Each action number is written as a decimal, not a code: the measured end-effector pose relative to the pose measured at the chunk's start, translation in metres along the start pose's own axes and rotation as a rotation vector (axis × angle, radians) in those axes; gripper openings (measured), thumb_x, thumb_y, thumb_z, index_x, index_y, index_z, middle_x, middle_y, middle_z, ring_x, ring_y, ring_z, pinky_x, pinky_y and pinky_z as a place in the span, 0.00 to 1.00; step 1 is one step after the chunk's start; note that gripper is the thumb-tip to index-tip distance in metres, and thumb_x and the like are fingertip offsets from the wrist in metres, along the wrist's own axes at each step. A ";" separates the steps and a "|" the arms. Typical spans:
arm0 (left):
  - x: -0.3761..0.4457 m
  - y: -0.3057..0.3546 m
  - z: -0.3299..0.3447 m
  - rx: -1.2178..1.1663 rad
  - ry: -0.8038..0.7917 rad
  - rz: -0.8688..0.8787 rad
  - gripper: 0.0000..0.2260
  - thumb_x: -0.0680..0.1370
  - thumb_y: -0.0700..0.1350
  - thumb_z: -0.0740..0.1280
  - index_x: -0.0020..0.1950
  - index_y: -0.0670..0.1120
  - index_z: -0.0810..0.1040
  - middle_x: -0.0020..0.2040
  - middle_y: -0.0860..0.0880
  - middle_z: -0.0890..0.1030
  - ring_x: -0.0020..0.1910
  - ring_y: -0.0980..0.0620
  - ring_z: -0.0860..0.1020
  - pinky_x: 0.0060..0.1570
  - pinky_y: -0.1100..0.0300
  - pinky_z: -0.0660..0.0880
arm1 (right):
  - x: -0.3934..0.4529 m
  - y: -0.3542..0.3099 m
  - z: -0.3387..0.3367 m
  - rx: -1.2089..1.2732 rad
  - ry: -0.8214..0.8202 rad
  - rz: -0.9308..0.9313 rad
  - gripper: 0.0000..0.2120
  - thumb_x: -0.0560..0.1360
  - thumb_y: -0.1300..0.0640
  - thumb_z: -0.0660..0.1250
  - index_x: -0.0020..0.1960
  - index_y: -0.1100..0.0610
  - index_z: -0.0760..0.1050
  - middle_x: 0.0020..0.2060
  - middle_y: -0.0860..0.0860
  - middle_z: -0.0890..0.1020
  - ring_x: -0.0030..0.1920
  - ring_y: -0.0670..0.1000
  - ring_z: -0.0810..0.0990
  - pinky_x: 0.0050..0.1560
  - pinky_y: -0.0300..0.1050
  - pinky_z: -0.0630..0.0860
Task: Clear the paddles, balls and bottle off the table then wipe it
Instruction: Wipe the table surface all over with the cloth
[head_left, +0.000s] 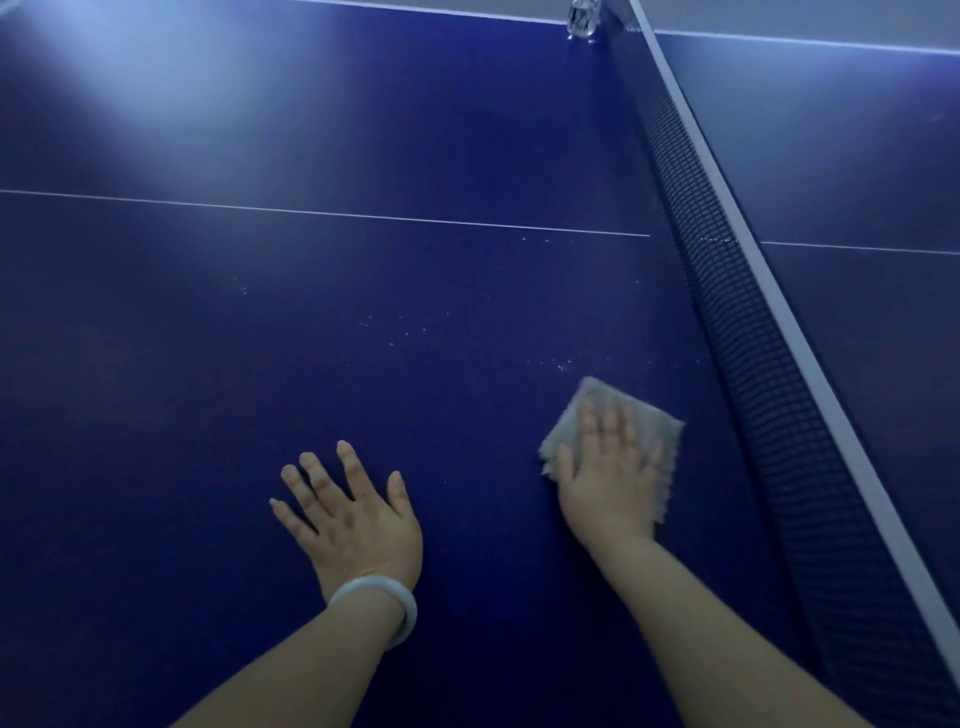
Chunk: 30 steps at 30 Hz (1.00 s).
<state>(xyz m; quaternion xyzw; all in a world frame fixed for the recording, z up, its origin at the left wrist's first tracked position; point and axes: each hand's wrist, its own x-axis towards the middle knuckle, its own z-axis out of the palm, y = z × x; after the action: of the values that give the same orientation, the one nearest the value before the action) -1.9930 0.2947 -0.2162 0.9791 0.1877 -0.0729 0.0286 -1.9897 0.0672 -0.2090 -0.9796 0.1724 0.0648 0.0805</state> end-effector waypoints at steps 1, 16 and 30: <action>0.000 0.000 0.000 -0.001 0.002 -0.002 0.33 0.78 0.61 0.35 0.80 0.47 0.44 0.79 0.38 0.46 0.78 0.39 0.40 0.75 0.38 0.41 | -0.010 -0.017 0.005 -0.011 0.001 -0.174 0.30 0.80 0.41 0.38 0.79 0.49 0.36 0.78 0.48 0.37 0.78 0.50 0.33 0.75 0.64 0.35; 0.000 -0.001 -0.001 -0.034 0.017 -0.004 0.31 0.80 0.59 0.37 0.80 0.47 0.42 0.79 0.38 0.44 0.78 0.39 0.39 0.74 0.38 0.38 | -0.047 -0.070 0.017 -0.033 0.031 -0.306 0.30 0.81 0.42 0.43 0.80 0.52 0.44 0.79 0.50 0.45 0.79 0.53 0.42 0.74 0.69 0.41; 0.000 -0.002 -0.001 -0.084 0.023 0.011 0.29 0.81 0.58 0.41 0.80 0.47 0.43 0.79 0.38 0.44 0.78 0.38 0.39 0.74 0.38 0.37 | -0.038 -0.074 0.017 -0.044 0.004 -0.230 0.29 0.81 0.42 0.34 0.79 0.50 0.34 0.78 0.48 0.35 0.78 0.50 0.33 0.74 0.66 0.34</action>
<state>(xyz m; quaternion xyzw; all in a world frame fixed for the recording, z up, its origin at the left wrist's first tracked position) -1.9940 0.2963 -0.2153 0.9788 0.1857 -0.0537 0.0677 -2.0015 0.1510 -0.2095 -0.9945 0.0576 0.0572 0.0655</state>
